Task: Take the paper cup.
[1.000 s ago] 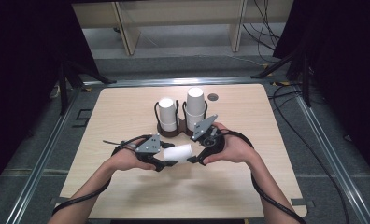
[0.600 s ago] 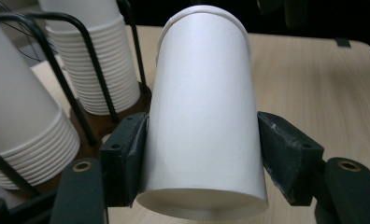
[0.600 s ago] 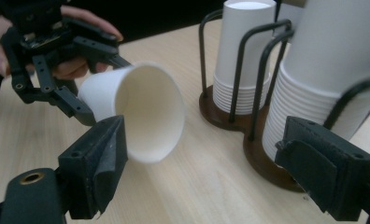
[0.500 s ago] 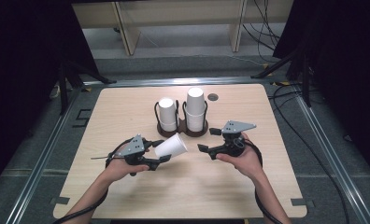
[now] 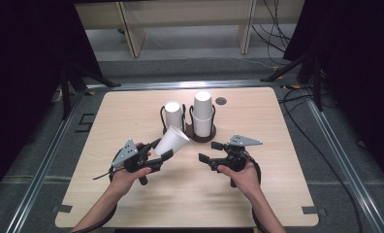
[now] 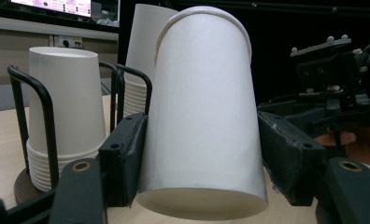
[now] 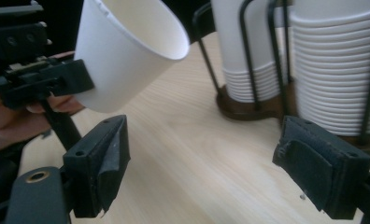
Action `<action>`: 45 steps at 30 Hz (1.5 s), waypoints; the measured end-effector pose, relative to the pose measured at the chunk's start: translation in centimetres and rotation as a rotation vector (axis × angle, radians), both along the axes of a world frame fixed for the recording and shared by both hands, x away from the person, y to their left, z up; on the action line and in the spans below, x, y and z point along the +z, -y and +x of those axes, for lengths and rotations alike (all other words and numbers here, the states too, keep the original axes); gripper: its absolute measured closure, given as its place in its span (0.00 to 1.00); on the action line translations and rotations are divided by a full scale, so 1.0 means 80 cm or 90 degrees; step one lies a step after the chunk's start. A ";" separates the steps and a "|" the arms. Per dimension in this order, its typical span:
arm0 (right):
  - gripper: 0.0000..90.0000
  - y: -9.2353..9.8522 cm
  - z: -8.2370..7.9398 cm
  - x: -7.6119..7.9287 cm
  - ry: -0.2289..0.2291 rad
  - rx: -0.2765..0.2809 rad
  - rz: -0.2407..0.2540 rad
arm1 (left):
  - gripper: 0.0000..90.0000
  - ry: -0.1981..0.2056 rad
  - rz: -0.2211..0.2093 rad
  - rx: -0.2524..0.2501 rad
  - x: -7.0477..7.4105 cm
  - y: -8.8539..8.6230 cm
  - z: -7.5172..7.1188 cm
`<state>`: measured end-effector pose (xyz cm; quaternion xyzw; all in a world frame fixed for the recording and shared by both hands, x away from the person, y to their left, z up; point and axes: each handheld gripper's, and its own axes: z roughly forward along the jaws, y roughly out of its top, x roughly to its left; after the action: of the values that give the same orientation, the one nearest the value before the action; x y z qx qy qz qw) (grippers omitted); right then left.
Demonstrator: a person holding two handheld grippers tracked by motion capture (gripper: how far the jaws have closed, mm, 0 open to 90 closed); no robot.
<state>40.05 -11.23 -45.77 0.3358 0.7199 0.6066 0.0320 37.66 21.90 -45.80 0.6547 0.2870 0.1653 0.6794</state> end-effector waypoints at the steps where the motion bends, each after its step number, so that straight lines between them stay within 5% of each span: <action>1: 0.19 0.000 0.000 0.000 0.000 0.000 0.000 | 0.39 0.000 0.000 0.000 0.000 0.000 0.000; 5: 0.20 -0.021 -0.002 -0.002 -0.032 0.026 0.032 | 0.39 0.007 -0.007 0.011 0.000 0.002 0.001; 6: 0.20 -0.030 -0.001 -0.004 -0.046 0.043 0.065 | 0.39 0.010 -0.003 0.017 -0.001 0.002 0.000; 7: 0.20 -0.030 -0.001 -0.004 -0.046 0.043 0.065 | 0.39 0.010 -0.003 0.017 -0.001 0.002 0.000; 8: 0.20 -0.036 0.000 -0.005 -0.074 0.055 0.112 | 0.39 0.014 -0.004 0.020 -0.001 0.003 0.001; 9: 0.20 -0.036 0.000 -0.005 -0.074 0.055 0.112 | 0.39 0.014 -0.004 0.020 -0.001 0.003 0.001; 11: 0.18 -0.043 0.001 -0.004 -0.129 0.053 0.174 | 0.39 0.017 -0.004 0.026 -0.001 0.006 0.000; 13: 0.17 -0.048 0.004 -0.004 -0.131 0.055 0.196 | 0.39 0.018 -0.004 0.025 -0.001 0.007 0.001; 22: 0.17 -0.068 0.010 0.000 -0.121 0.059 0.187 | 0.39 0.023 0.003 0.021 -0.003 0.014 0.000; 23: 0.17 -0.069 0.007 0.001 -0.150 0.057 0.195 | 0.39 0.024 0.003 0.020 -0.003 0.014 0.000; 30: 0.17 -0.071 0.014 -0.002 -0.129 0.036 0.201 | 0.38 0.033 0.007 0.026 -0.003 0.016 -0.001; 34: 0.17 -0.074 0.014 0.000 -0.159 0.031 0.215 | 0.38 0.035 0.010 0.024 -0.004 0.020 -0.001; 41: 0.17 -0.078 0.020 0.000 -0.141 0.030 0.226 | 0.38 0.033 0.016 0.020 -0.009 0.026 -0.002; 42: 0.16 -0.079 0.018 0.002 -0.167 0.025 0.226 | 0.38 0.034 0.019 0.020 -0.009 0.026 -0.002; 45: 0.16 -0.080 0.022 0.000 -0.145 0.021 0.225 | 0.38 0.042 0.030 0.022 -0.010 0.028 -0.003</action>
<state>41.82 -4.86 -45.76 0.3905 0.6065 0.6823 -0.1189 37.38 19.63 -46.61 0.6594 0.2721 0.2054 0.6700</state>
